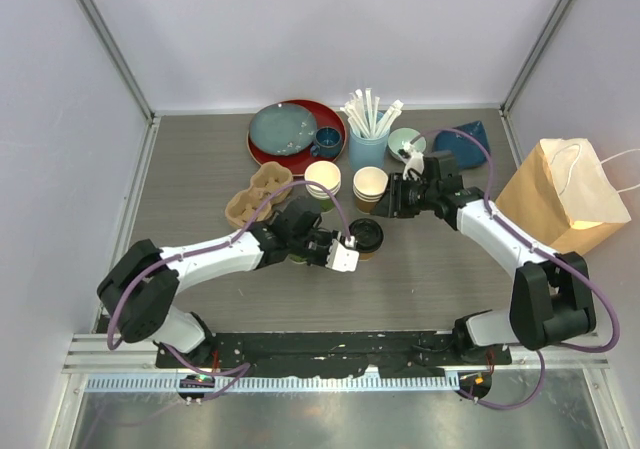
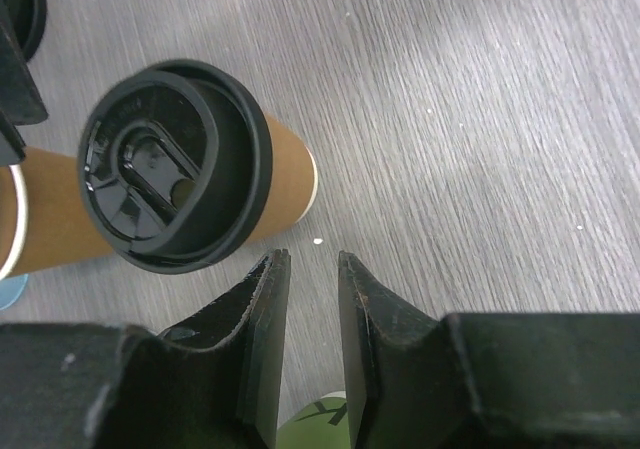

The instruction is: Pack the takeout coffee

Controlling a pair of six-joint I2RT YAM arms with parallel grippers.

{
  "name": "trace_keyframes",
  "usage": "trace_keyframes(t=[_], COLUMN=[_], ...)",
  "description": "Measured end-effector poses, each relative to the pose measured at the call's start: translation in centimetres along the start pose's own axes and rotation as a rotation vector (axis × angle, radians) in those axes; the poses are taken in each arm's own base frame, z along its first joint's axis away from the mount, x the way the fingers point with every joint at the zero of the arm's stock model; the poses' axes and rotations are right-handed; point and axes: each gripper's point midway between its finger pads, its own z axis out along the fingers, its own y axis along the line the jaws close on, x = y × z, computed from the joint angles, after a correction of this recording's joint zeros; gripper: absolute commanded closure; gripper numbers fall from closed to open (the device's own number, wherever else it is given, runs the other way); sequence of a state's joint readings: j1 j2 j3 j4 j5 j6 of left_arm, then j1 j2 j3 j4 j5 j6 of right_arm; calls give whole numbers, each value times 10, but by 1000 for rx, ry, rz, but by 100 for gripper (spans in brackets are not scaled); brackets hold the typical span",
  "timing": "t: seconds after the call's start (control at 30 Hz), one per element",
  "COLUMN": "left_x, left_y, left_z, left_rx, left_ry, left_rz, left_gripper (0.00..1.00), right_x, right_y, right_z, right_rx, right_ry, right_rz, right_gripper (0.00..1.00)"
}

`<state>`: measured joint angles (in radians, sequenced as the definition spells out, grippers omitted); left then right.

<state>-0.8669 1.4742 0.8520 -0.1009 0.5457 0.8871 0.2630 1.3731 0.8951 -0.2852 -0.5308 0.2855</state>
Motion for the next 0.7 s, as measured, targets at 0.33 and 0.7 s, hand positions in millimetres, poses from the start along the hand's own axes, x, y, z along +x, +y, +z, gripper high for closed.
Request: trace_keyframes(t=[0.33, 0.7], left_x=[16, 23], left_y=[12, 20], left_z=[3, 13], left_rx=[-43, -67], left_ry=[31, 30], left_rz=[2, 8], left_gripper=[68, 68], right_x=[29, 42], right_y=[-3, 2], right_z=[-6, -13], right_rx=[10, 9], right_ry=[6, -4], right_rz=[37, 72], right_gripper=[67, 74])
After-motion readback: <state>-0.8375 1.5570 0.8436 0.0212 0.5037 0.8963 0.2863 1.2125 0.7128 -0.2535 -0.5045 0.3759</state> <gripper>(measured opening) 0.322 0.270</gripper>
